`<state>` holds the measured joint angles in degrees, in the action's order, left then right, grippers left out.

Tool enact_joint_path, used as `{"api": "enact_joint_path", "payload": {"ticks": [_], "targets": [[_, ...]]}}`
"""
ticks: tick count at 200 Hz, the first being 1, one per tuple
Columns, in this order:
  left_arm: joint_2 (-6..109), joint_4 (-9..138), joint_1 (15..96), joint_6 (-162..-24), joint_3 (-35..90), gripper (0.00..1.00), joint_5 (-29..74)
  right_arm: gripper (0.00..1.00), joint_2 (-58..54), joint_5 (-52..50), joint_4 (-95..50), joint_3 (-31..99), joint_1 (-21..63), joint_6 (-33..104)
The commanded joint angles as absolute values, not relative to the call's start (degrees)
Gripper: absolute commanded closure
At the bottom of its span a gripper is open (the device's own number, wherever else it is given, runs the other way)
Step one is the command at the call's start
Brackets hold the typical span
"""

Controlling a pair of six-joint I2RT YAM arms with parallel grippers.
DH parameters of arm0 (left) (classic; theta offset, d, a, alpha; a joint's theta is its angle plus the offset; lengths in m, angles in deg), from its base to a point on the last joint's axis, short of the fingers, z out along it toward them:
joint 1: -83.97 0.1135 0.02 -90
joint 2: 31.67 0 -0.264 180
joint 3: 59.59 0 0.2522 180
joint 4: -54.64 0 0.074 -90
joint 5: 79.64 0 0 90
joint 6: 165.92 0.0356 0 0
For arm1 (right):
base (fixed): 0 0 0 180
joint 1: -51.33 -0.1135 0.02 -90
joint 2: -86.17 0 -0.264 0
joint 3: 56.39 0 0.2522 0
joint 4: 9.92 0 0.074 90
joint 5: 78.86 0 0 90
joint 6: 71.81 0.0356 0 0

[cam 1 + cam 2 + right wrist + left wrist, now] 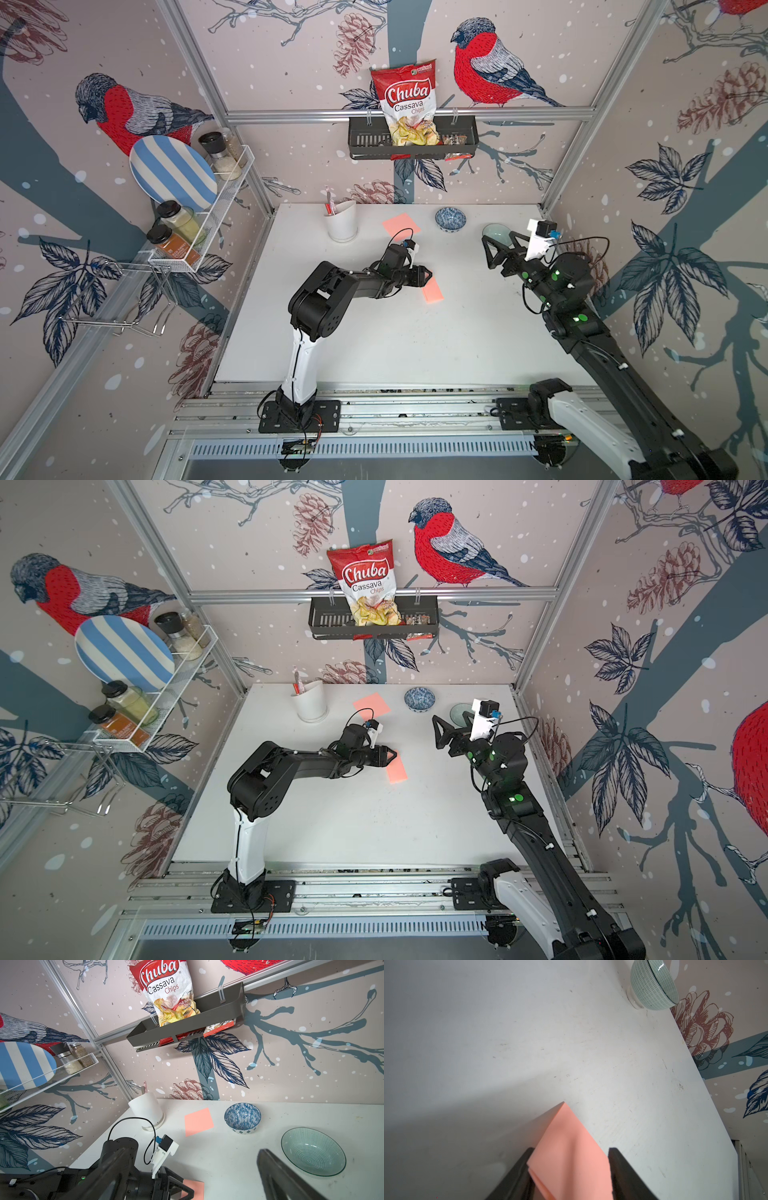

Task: Fold the square paper along the opposite sides
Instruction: Place the paper at the center of the board, then move the paper at the center of the board.

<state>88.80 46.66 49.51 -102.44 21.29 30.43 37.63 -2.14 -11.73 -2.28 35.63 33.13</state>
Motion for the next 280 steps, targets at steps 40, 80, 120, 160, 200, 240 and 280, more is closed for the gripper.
{"api": "enact_joint_path", "payload": {"ticks": [40, 80, 120, 160, 200, 240, 280], "targets": [[86.1, 57.8, 49.2, -98.8, 23.4, 0.04, 18.8, 0.00, 37.3, -4.2, -9.3, -2.5, 35.9, 33.6], [83.0, 61.4, 49.2, -96.3, 25.4, 0.03, 10.5, 0.00, 36.9, -5.0, -9.1, -2.4, 36.0, 33.9], [80.6, 64.4, 50.5, -93.6, 30.5, 0.03, 5.8, 0.00, 35.3, -4.1, -10.9, -1.6, 36.1, 34.4], [83.9, 65.5, 55.8, -95.2, 38.1, 0.36, 13.3, 0.00, 26.6, -0.9, -19.4, 3.1, 35.9, 35.2], [92.1, 68.8, 58.6, -97.1, 49.1, 1.00, 18.5, 0.06, 16.4, -1.5, -22.7, 5.9, 34.2, 36.0], [102.3, 69.5, 60.8, -101.8, 60.9, 1.00, 25.9, 0.08, 7.5, -0.4, -23.3, 8.6, 31.5, 36.5], [112.7, 63.4, 64.7, -112.5, 67.4, 1.00, 35.2, 0.10, -0.4, -1.5, -23.4, 11.7, 30.1, 36.6]]}}
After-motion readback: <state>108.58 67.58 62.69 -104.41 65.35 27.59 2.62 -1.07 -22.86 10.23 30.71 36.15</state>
